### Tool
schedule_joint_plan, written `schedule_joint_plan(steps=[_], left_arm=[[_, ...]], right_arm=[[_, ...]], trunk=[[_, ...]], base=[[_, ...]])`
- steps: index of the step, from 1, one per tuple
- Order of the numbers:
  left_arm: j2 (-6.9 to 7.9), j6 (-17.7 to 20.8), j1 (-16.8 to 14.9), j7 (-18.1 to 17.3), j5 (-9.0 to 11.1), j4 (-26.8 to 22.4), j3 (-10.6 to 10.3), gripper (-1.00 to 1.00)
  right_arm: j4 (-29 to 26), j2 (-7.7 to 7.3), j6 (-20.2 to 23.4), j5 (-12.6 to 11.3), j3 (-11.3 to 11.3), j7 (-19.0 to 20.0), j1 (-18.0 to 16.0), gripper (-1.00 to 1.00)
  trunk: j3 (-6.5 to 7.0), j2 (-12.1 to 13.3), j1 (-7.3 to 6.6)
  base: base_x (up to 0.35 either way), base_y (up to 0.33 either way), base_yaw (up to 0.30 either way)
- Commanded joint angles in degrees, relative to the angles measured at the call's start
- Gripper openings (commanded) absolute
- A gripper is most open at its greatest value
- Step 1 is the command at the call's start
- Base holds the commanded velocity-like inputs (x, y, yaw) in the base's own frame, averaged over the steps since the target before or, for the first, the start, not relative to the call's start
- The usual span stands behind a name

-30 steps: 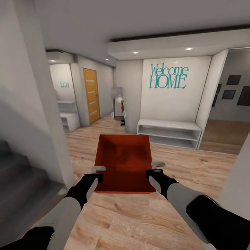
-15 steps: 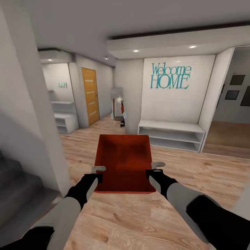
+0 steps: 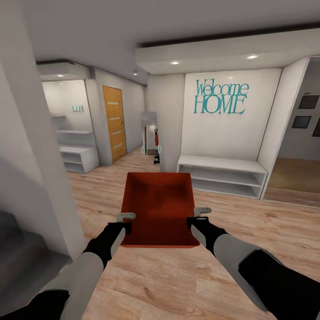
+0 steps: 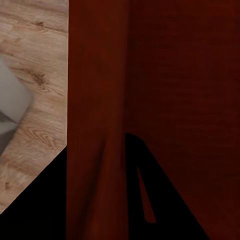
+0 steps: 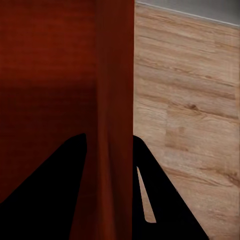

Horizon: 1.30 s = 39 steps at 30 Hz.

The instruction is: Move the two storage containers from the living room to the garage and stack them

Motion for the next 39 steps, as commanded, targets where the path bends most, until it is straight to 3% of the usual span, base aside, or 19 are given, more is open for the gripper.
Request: schedule_joint_plan(steps=[1, 39], left_arm=[[-0.03, 0.06, -0.02, 0.23, 1.97, 0.10, -0.06, -1.00], [-0.09, 0.06, -0.02, 0.23, 1.93, 0.11, -0.06, -1.00]], right_arm=[[-0.16, -0.04, -2.66, 1.26, 4.34, -5.44, 0.00, -1.00], [-0.16, -0.04, -2.66, 1.18, 4.34, -5.44, 0.02, -1.00]], trunk=[[-0.02, -0.04, 0.05], [-0.02, -0.04, 0.05]], base=[[0.322, 0.000, 0.000], [0.322, 0.000, 0.000]])
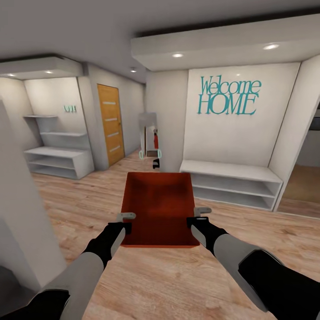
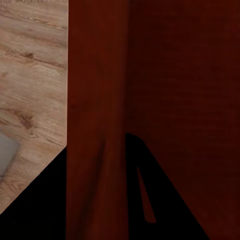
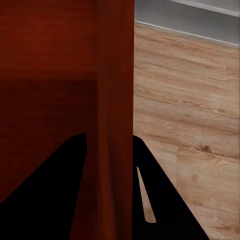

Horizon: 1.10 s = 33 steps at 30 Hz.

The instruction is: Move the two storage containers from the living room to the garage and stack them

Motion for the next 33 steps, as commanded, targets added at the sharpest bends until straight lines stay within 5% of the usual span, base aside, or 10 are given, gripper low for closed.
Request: schedule_joint_plan(steps=[1, 33], left_arm=[[-0.06, 0.04, -0.02, 0.22, 2.03, 0.11, -0.10, -1.00], [-0.06, 0.04, -0.02, 0.22, 2.03, 0.11, -0.10, -1.00]], right_arm=[[-0.16, -0.03, -2.65, 1.25, 4.30, -5.41, 0.00, -1.00], [-0.16, -0.03, -2.65, 1.27, 4.30, -5.41, -0.01, -1.00]], trunk=[[-0.02, -0.04, 0.05], [-0.02, -0.04, 0.05]], base=[[0.322, 0.000, 0.000], [0.322, 0.000, 0.000]])
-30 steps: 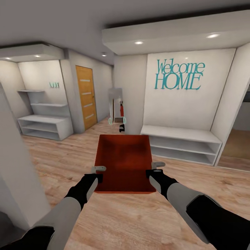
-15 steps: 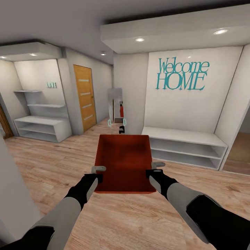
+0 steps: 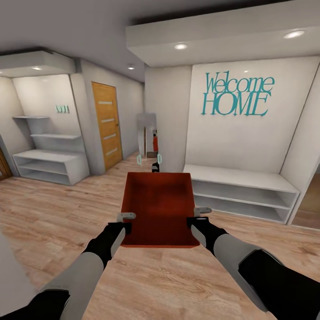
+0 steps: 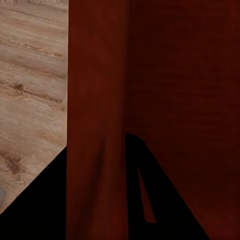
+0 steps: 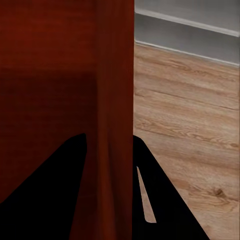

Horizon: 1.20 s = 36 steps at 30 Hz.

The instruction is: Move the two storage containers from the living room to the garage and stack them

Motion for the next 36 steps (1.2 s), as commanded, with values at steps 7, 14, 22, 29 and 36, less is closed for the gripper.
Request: schedule_joint_plan(steps=[7, 14, 22, 29, 36], left_arm=[[-0.06, 0.05, -0.01, 0.23, 2.02, 0.11, -0.11, -1.00], [-0.06, 0.05, -0.01, 0.23, 2.02, 0.11, -0.11, -1.00], [-0.06, 0.05, -0.01, 0.23, 2.03, 0.11, -0.11, -1.00], [-0.06, 0.05, -0.01, 0.23, 2.03, 0.11, -0.11, -1.00], [-0.06, 0.05, -0.01, 0.23, 2.02, 0.11, -0.11, -1.00]], right_arm=[[-0.16, -0.03, -2.66, 1.23, 4.30, -5.41, 0.00, -1.00], [-0.16, -0.03, -2.67, 1.15, 4.30, -5.41, 0.01, -1.00], [-0.16, -0.10, -2.74, 0.99, 4.30, -5.41, 0.01, -1.00], [-0.16, -0.12, -2.75, 1.03, 4.30, -5.41, 0.00, -1.00], [-0.16, -0.12, -2.75, 1.06, 4.30, -5.41, 0.04, -1.00]], trunk=[[-0.02, -0.04, 0.05], [-0.02, -0.04, 0.05], [-0.02, -0.04, 0.05], [-0.13, -0.04, 0.05], [-0.40, -0.04, 0.05]], base=[[0.322, 0.000, 0.000], [0.322, 0.000, 0.000], [0.322, 0.000, 0.000], [0.322, 0.000, 0.129], [0.322, 0.000, 0.231]])
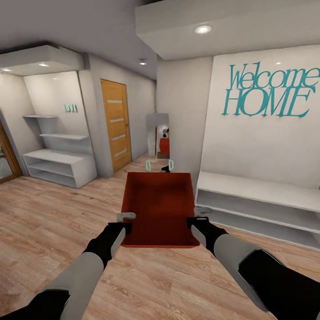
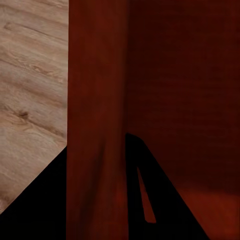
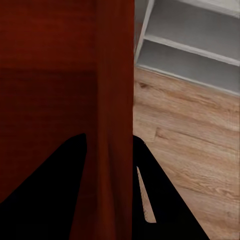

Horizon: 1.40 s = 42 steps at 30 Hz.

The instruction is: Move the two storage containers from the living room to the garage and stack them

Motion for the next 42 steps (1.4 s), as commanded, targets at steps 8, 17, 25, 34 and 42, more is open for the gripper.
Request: schedule_joint_plan(steps=[8, 17, 25, 34, 42], left_arm=[[-0.03, 0.04, -0.02, 0.21, 2.03, 0.11, -0.09, -1.00], [-0.03, 0.04, -0.02, 0.21, 2.02, 0.11, -0.09, -1.00], [-0.03, 0.04, -0.02, 0.21, 2.03, 0.11, -0.09, -1.00], [-0.03, 0.04, -0.02, 0.21, 2.02, 0.11, -0.09, -1.00], [-0.03, 0.04, -0.02, 0.21, 2.01, 0.11, -0.09, -1.00]], right_arm=[[-0.17, -0.06, -2.70, 1.33, 4.16, -5.55, -0.03, -1.00], [-0.17, -0.06, -2.70, 1.34, 4.16, -5.55, -0.03, -1.00], [-0.17, -0.06, -2.70, 1.34, 4.16, -5.55, -0.03, -1.00], [-0.17, -0.06, -2.70, 1.34, 4.16, -5.55, -0.03, -1.00], [-0.17, -0.04, -2.69, 1.42, 4.16, -5.55, -0.03, -1.00]], trunk=[[-0.34, -0.04, 0.05], [-0.42, -0.04, 0.05], [-0.42, -0.04, 0.05], [-0.42, -0.04, 0.05], [-0.42, -0.04, 0.05]], base=[[0.322, 0.000, 0.234], [0.322, 0.000, 0.052], [0.322, 0.000, 0.000], [0.322, 0.000, 0.000], [0.322, 0.000, 0.112]])
